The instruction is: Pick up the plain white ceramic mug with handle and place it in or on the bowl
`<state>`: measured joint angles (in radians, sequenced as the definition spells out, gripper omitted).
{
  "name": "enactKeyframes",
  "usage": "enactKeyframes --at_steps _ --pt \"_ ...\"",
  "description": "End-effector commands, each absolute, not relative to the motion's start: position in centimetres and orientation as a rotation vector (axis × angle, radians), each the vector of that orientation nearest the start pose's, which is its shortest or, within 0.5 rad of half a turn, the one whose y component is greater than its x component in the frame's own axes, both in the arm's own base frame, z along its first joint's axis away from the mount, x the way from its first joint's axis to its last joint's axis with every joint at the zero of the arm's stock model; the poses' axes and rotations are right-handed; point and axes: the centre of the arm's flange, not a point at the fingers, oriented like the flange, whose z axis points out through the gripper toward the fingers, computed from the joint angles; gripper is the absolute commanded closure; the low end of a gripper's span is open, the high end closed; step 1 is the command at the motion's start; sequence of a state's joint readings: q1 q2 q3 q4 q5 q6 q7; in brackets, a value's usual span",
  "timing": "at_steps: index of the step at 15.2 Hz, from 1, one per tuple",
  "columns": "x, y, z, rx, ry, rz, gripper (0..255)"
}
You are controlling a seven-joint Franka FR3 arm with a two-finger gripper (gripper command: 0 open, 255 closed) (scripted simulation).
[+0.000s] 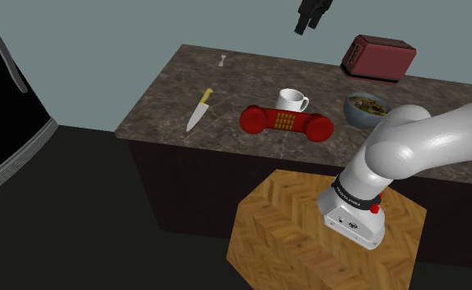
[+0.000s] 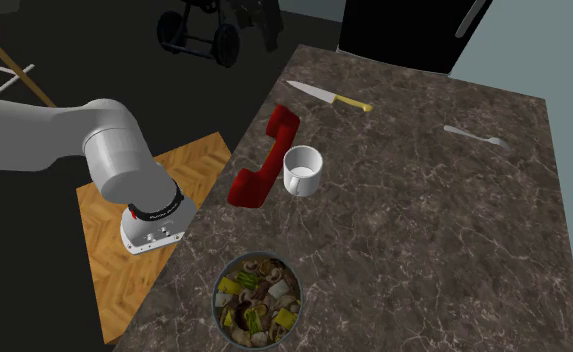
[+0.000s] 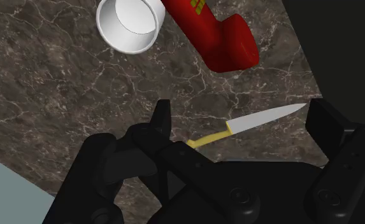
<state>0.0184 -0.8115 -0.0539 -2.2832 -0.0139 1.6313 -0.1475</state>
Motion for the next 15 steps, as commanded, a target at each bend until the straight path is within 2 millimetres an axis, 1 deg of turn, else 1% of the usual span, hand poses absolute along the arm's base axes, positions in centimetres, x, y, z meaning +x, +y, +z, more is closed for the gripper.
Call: enactKeyframes --at_steps 1,8,15 --pt "30.5 -1.9 63.8 -3.114 -0.195 -0.251 0" --pt "32.9 -5.0 55.4 -3.123 -0.2 -0.152 0" --pt "34.7 -8.2 46.9 -3.13 -0.205 -0.053 0"
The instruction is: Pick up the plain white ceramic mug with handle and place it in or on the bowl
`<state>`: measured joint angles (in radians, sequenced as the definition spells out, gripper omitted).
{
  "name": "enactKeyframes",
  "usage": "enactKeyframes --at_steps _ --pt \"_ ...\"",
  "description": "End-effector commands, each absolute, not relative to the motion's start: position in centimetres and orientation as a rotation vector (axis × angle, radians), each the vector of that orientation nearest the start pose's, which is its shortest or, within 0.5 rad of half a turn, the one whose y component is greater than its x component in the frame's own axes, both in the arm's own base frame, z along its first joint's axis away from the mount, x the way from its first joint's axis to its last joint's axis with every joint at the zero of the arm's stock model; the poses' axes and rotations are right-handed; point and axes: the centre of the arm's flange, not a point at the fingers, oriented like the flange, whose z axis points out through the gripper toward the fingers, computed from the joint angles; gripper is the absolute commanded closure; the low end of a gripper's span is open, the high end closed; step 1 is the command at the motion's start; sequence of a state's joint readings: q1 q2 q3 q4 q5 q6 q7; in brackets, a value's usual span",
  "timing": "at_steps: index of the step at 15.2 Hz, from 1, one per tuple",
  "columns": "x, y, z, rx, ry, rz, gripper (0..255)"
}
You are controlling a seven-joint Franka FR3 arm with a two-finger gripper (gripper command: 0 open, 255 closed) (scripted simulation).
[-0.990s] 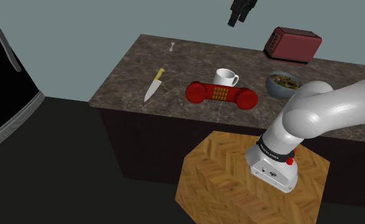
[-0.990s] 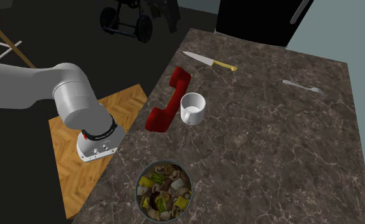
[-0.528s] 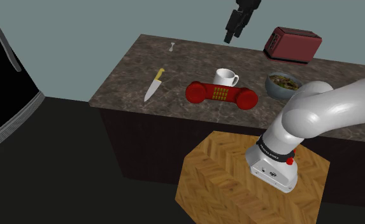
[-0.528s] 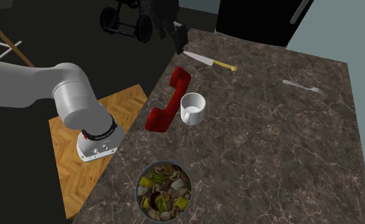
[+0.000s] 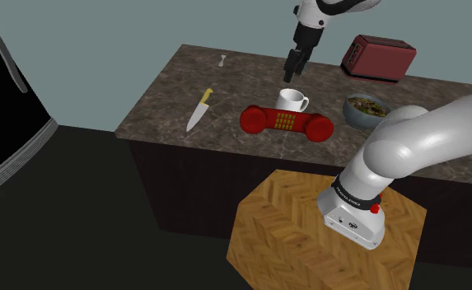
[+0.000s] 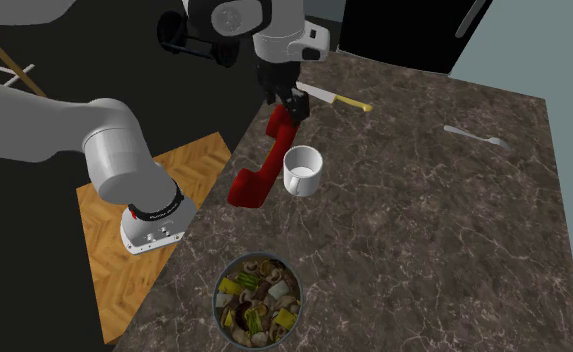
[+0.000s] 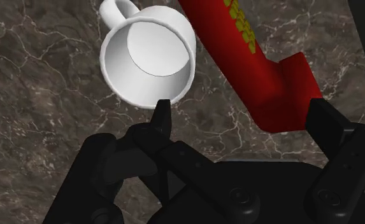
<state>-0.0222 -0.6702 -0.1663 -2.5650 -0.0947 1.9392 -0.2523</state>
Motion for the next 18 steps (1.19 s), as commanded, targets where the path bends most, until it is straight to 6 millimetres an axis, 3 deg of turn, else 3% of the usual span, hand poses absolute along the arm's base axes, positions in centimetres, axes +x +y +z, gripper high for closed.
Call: enactKeyframes --at_steps 1,6,13,18 --pt "34.9 -8.6 45.6 -3.13 -0.205 -0.039 0" --pt "35.7 -10.7 40.0 -3.132 -0.208 0.026 0" --pt "35.6 -10.7 36.3 -3.132 -0.208 0.026 0" --pt "35.6 -10.7 36.0 -3.132 -0.208 0.026 0"
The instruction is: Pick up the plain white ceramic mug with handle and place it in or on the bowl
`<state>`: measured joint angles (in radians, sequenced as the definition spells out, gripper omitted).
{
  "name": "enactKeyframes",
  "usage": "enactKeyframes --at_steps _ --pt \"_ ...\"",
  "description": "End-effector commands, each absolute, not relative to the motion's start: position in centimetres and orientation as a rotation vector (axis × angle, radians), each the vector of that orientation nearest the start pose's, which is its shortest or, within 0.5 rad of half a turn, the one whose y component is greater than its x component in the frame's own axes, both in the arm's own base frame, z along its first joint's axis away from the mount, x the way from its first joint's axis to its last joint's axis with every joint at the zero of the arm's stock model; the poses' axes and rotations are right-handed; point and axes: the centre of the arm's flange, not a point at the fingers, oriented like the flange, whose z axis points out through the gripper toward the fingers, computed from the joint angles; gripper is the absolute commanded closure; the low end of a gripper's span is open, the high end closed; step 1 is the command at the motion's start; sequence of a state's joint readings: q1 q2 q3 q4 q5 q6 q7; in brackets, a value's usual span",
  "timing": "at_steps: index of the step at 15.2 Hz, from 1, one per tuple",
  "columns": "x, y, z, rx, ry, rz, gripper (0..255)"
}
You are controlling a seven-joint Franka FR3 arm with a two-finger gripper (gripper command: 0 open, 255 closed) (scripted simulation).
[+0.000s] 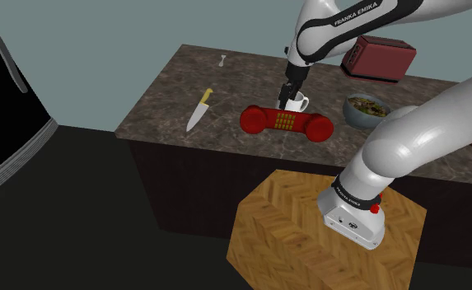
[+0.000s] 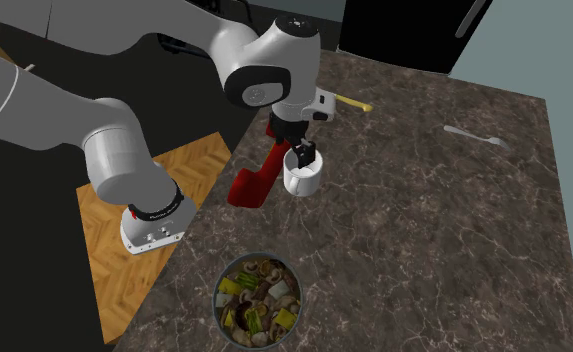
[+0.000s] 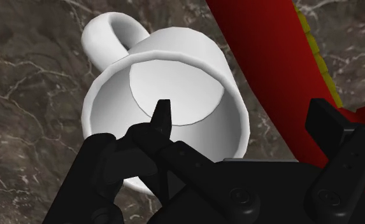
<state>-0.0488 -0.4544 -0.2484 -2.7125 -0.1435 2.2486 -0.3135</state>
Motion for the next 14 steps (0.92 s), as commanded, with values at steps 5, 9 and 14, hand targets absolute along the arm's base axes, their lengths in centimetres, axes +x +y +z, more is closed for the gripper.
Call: enactKeyframes --at_steps 5,9,14 --pt "35.64 -10.7 36.03 -3.132 -0.208 0.026 255" --pt "35.64 -10.7 36.03 -3.132 -0.208 0.026 255" --pt "35.64 -10.7 36.55 -3.132 -0.208 0.026 255"
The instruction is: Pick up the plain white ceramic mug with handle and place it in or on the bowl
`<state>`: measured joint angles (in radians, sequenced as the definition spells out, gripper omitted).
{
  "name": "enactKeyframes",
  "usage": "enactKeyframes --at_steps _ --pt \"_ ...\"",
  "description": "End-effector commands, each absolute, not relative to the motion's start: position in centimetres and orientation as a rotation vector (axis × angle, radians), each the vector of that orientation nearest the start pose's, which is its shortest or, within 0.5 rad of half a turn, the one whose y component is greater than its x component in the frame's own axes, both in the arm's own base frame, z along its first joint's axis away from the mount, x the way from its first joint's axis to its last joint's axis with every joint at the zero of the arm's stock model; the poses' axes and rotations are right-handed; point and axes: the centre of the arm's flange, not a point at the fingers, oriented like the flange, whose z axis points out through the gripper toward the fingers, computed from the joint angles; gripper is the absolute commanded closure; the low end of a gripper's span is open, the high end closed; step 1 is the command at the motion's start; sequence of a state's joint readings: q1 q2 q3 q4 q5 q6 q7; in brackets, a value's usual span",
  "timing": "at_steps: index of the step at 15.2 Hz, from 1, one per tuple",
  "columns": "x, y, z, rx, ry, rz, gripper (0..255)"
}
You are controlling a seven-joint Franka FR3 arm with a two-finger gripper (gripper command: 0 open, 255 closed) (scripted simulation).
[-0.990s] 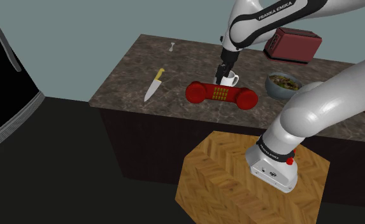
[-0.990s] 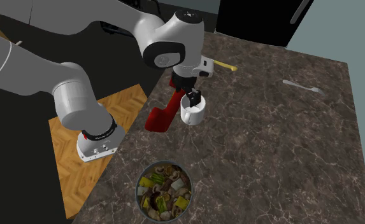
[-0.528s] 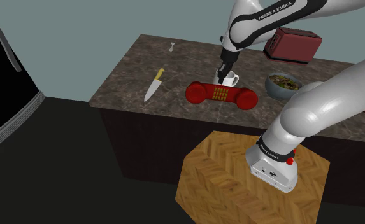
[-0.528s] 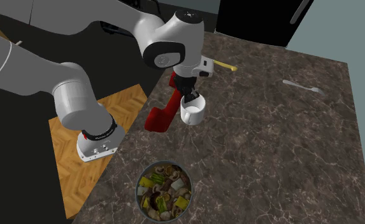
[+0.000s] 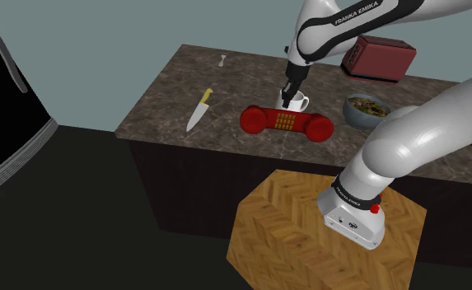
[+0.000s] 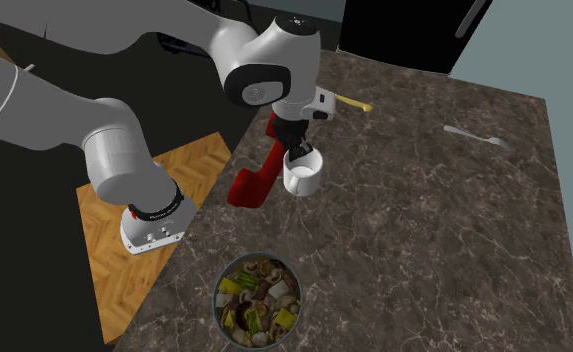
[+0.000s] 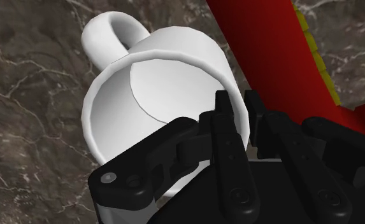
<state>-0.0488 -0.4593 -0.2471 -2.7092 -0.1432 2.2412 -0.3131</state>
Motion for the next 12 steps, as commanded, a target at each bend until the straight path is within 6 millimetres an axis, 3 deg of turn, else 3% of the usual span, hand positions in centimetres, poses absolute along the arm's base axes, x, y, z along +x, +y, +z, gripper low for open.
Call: enactKeyframes --at_steps 1,12 --pt "35.6 -10.7 37.1 -3.132 -0.208 0.026 255" --pt "35.6 -10.7 42.9 -3.132 -0.208 0.026 255"
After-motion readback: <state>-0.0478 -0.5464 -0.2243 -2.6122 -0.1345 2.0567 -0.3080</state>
